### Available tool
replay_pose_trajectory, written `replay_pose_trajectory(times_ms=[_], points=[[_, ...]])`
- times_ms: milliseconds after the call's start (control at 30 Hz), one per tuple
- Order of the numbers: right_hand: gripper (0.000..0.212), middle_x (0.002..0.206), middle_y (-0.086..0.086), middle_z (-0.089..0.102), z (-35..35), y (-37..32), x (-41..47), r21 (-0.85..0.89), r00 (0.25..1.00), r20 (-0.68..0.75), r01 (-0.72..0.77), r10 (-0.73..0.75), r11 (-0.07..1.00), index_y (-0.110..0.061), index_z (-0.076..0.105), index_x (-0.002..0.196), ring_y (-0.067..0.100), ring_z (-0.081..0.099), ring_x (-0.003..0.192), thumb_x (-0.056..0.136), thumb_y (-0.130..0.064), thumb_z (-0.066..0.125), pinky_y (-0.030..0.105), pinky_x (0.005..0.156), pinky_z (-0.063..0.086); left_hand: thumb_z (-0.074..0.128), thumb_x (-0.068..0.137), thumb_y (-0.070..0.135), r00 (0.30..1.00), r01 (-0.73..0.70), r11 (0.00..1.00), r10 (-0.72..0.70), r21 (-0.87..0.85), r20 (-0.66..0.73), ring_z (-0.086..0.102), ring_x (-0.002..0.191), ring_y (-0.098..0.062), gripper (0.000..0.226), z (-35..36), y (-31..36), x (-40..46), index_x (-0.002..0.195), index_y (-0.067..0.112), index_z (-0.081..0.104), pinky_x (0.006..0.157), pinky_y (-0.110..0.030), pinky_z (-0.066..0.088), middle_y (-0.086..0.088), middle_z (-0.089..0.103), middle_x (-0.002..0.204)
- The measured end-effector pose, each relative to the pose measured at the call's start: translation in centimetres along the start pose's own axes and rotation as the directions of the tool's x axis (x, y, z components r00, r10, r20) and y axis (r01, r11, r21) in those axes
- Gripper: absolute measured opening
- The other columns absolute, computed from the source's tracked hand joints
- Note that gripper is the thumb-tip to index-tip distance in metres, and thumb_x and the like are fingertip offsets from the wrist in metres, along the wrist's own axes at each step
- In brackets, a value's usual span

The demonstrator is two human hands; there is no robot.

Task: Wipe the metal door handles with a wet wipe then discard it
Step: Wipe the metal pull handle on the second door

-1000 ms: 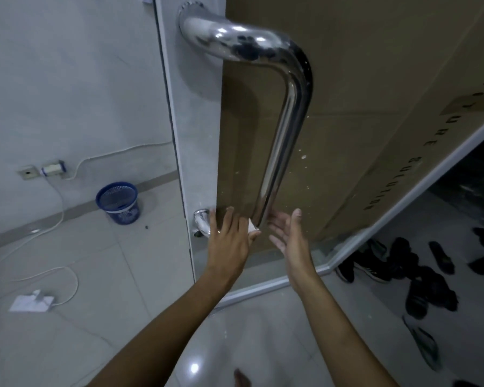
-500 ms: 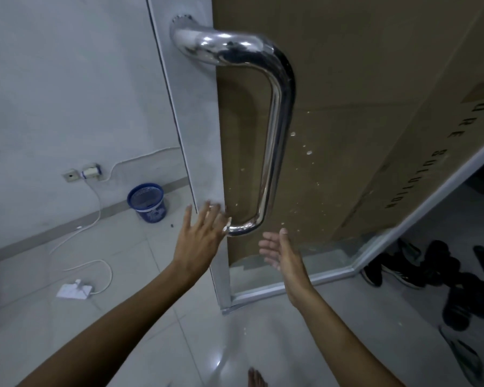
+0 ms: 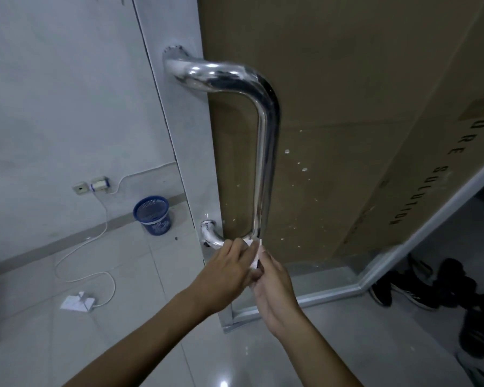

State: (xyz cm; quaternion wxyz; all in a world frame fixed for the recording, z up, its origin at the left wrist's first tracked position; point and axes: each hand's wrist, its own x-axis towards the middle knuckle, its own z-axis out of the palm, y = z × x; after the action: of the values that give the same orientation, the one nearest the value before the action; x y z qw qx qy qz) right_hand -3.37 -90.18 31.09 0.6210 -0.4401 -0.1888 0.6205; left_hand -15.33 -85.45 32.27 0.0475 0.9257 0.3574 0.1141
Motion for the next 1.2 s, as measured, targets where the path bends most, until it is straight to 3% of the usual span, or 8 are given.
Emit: replay_pose_trajectory(times_ms=[167, 367, 433, 533, 600, 667, 1000, 1200], points=[[0.028, 0.115, 0.005, 0.072, -0.9, 0.6, 0.5, -0.13, 0.989, -0.145, 0.018, -0.037, 0.991, -0.013, 0.064, 0.126, 0.019, 0.066, 0.109, 0.101, -0.02, 0.052, 0.035, 0.091, 0.053, 0.052, 0.093, 0.054, 0.988, 0.008, 0.953, 0.038, -0.304, 0.148, 0.039, 0.125, -0.007, 0.067, -1.4, -1.9, 0.2, 0.15, 0.028, 0.029, 0.104, -0.018, 0.033, 0.006, 0.044, 0.143], [0.022, 0.112, -0.02, 0.066, -1.3, -1.3, 1.2, -0.503, 0.8, -0.23, 0.39, -0.554, 0.771, -0.034, 0.068, 0.111, -0.015, 0.061, 0.09, 0.095, -0.02, 0.059, 0.001, 0.07, 0.044, 0.047, 0.099, 0.037, 0.995, 0.095, 0.961, -0.096, -0.261, 0.009, 0.05, 0.116, -0.009, 0.031, -2.3, -5.7, -0.5, 0.126, 0.027, 0.059, 0.097, -0.022, 0.041, 0.007, 0.057, 0.126], [0.025, 0.104, -0.022, 0.059, -1.5, -1.7, 1.5, -0.615, 0.638, -0.121, 0.554, -0.761, 0.562, -0.037, 0.067, 0.111, -0.003, 0.061, 0.09, 0.094, -0.021, 0.06, 0.004, 0.069, 0.045, 0.049, 0.099, 0.031, 0.996, 0.074, 0.973, -0.085, -0.218, -0.041, 0.05, 0.117, -0.009, 0.027, -2.1, -6.9, -0.6, 0.121, 0.024, 0.063, 0.098, -0.023, 0.039, 0.006, 0.059, 0.124], [0.033, 0.102, -0.006, 0.056, -1.0, -0.9, 2.9, -0.867, 0.401, 0.279, 0.495, -0.872, -0.05, -0.02, 0.068, 0.122, 0.008, 0.05, 0.086, 0.089, -0.017, 0.066, 0.014, 0.063, 0.045, 0.05, 0.099, 0.028, 0.996, 0.058, 0.98, -0.068, -0.189, -0.049, 0.048, 0.121, -0.01, 0.026, -1.8, -8.4, -0.7, 0.121, 0.024, 0.064, 0.101, -0.023, 0.036, 0.005, 0.059, 0.127], [0.043, 0.098, 0.002, 0.062, -0.5, 0.7, 4.0, -0.881, 0.445, 0.467, 0.312, -0.764, -0.356, -0.017, 0.068, 0.123, 0.014, 0.052, 0.082, 0.081, -0.012, 0.076, 0.022, 0.057, 0.047, 0.051, 0.098, 0.028, 0.999, 0.044, 0.982, -0.048, -0.181, -0.02, 0.048, 0.122, -0.01, 0.027, -1.6, -9.4, -0.7, 0.122, 0.024, 0.063, 0.103, -0.024, 0.037, 0.005, 0.058, 0.129], [0.049, 0.092, 0.005, 0.064, -0.3, 2.7, 4.7, -0.866, 0.52, 0.489, 0.194, -0.7, -0.46, -0.016, 0.068, 0.121, 0.017, 0.055, 0.074, 0.074, -0.01, 0.083, 0.025, 0.056, 0.047, 0.052, 0.098, 0.028, 1.0, 0.014, 0.982, -0.01, -0.188, 0.021, 0.048, 0.123, -0.01, 0.027, -1.5, -10.5, -0.8, 0.123, 0.025, 0.062, 0.104, -0.023, 0.037, 0.005, 0.058, 0.131], [0.041, 0.093, 0.002, 0.054, 3.7, 9.6, 5.9, -0.95, 0.516, 0.217, 0.307, -0.828, -0.057, -0.015, 0.062, 0.13, 0.009, 0.043, 0.084, 0.09, -0.007, 0.065, 0.019, 0.065, 0.041, 0.054, 0.096, 0.026, 0.978, -0.187, 0.955, 0.202, -0.231, 0.044, 0.048, 0.122, -0.008, 0.029, -1.5, -15.2, 0.1, 0.125, 0.026, 0.062, 0.101, -0.015, 0.032, 0.007, 0.057, 0.132], [0.03, 0.101, -0.015, 0.047, 3.9, 9.2, 6.2, -0.87, 0.517, -0.227, 0.274, -0.826, 0.41, -0.019, 0.063, 0.117, -0.008, 0.046, 0.088, 0.101, -0.037, 0.046, 0.013, 0.079, 0.045, 0.058, 0.095, 0.022, 0.95, -0.289, 0.91, 0.31, -0.297, 0.025, 0.052, 0.117, -0.009, 0.025, -1.5, -16.0, 0.8, 0.119, 0.023, 0.066, 0.1, -0.021, 0.042, 0.006, 0.061, 0.125]])
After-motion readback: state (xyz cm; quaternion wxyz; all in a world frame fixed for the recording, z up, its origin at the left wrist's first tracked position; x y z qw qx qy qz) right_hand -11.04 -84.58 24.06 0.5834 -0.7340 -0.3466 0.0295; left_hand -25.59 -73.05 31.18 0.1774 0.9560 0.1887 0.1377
